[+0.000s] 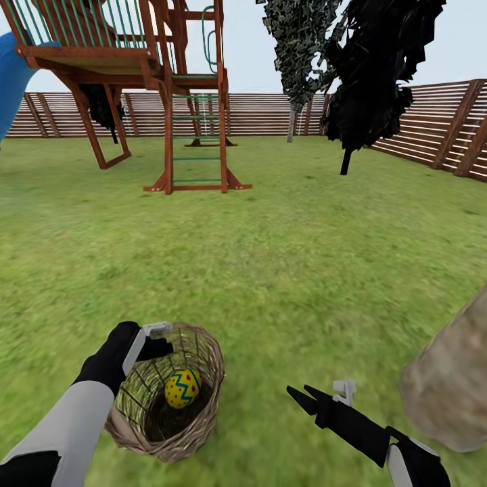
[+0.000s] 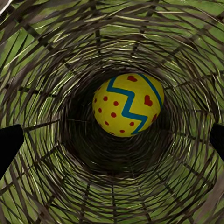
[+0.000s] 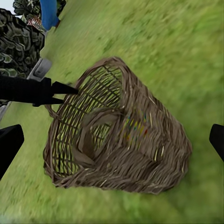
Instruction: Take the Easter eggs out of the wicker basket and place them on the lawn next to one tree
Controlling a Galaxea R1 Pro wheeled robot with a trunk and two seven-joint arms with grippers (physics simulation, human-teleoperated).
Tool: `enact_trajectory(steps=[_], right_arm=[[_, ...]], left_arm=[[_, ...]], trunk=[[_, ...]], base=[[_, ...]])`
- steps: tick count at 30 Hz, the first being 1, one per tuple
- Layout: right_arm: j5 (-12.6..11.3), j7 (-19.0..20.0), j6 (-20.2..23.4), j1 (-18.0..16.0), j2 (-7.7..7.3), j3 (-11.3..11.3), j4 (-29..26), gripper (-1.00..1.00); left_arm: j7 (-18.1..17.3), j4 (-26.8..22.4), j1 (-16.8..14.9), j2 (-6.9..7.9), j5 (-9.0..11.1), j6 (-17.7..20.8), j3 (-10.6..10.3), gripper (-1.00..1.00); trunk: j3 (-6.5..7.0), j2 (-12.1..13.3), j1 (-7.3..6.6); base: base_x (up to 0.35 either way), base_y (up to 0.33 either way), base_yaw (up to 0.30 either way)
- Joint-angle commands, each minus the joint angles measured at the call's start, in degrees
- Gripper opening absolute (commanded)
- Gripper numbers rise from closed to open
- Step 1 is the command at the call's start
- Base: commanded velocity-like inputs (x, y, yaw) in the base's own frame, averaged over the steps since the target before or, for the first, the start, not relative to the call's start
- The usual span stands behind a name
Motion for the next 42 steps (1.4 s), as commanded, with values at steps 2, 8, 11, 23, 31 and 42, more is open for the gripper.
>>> enact_trajectory(steps=[2,8,11,23,31,42], right_arm=[[-0.27,0.15,0.39,-0.04,0.05,-0.11,-0.01,1.0],[-0.27,0.22,0.37,-0.04,0.05,-0.11,-0.01,1.0],[-0.27,0.26,0.36,-0.04,0.05,-0.11,-0.01,1.0],[-0.27,0.33,0.35,-0.04,0.05,-0.09,-0.01,1.0],[-0.27,0.32,0.35,-0.04,0.05,-0.08,-0.01,1.0],[-0.27,0.35,0.35,-0.04,0.05,-0.11,-0.01,1.0]], left_arm=[[0.3,-0.05,-0.02,0.0,0.52,0.2,0.05,1.0],[0.25,-0.09,-0.01,0.01,0.58,0.16,-0.03,1.0],[0.25,-0.12,-0.01,0.01,0.63,0.11,-0.1,1.0],[0.24,-0.6,-0.01,0.01,0.52,-0.58,-0.14,1.0],[0.24,-0.87,-0.01,0.01,0.51,-0.61,-0.54,1.0],[0.24,-0.93,-0.01,0.01,0.52,-0.62,-0.66,1.0]], trunk=[[-0.41,-0.84,0.43],[-1.49,-3.24,1.75],[-2.03,-4.45,2.41],[-4.48,-6.55,3.69],[-6.25,-6.65,3.9],[-8.69,-6.8,4.18]], base=[[0.0,0.0,0.0],[0.0,0.0,0.0],[0.0,0.0,0.0],[0.0,0.0,0.0],[0.0,0.0,0.0],[0.0,0.0,0.0]])
